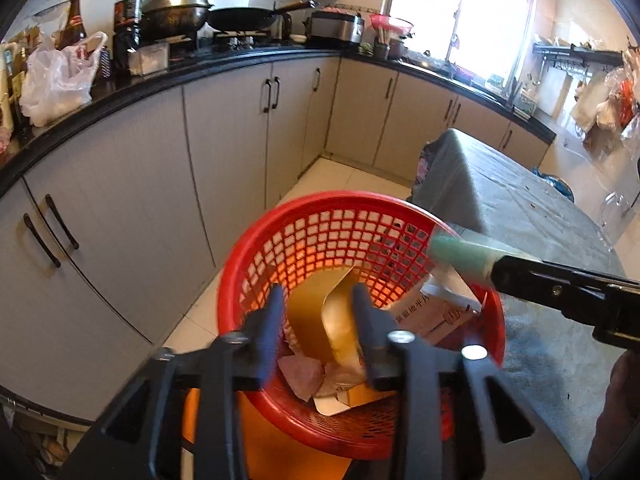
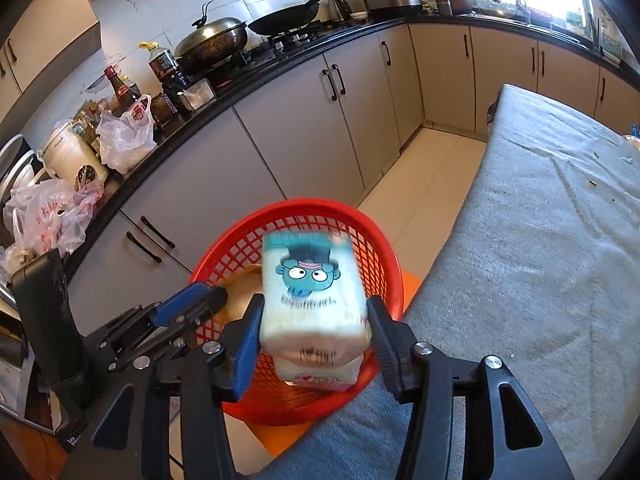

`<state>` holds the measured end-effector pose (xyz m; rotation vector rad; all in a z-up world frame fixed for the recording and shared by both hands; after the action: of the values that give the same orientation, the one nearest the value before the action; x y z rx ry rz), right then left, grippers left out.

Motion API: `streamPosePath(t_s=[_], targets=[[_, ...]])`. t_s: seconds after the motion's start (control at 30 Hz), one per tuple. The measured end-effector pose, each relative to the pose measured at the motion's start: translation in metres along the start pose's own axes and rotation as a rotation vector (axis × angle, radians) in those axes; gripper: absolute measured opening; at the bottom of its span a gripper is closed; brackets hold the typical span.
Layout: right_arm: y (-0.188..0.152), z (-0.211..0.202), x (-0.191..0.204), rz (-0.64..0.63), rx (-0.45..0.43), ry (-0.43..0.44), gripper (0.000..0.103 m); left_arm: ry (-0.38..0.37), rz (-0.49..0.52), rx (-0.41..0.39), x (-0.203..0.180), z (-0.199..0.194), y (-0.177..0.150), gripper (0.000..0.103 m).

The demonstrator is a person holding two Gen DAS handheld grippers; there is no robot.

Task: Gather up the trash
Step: 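Open the left tool over the basket while the right tool releases the green bag, then move both tools back to the table toward the remaining items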

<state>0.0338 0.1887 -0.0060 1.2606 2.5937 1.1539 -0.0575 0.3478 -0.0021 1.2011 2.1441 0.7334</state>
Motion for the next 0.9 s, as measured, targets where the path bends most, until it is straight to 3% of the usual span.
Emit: streamPosePath(t_s=[0.43, 0.67, 0.9], targets=[[0.002, -0.031, 0.001, 0.027, -0.068, 0.019, 0.056, -0.026, -0.012, -0.046, -0.012, -0.03, 0.002, 0.04], [0.011, -0.023, 0.021, 0.018, -0.06, 0.104, 0.055, 0.007, -0.062, -0.05, 0.006, -0.038, 0.0, 0.04], [0.004, -0.051, 0.001, 0.057, -0.104, 0.071, 0.055, -0.004, -0.05, -0.057, 0.0, -0.046, 0.0, 0.042]])
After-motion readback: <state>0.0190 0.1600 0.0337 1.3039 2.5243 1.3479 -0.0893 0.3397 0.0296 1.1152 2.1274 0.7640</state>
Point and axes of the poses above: each gripper's, at about its wrist camera, not at the fingertips, and z roughly the way its jaws point, x to its left, y to its top, the point moved 5 cm from there along z, roughly the way its jaws point, and after that the axes turned 6 degrees about -z, right-handed, at the moved point
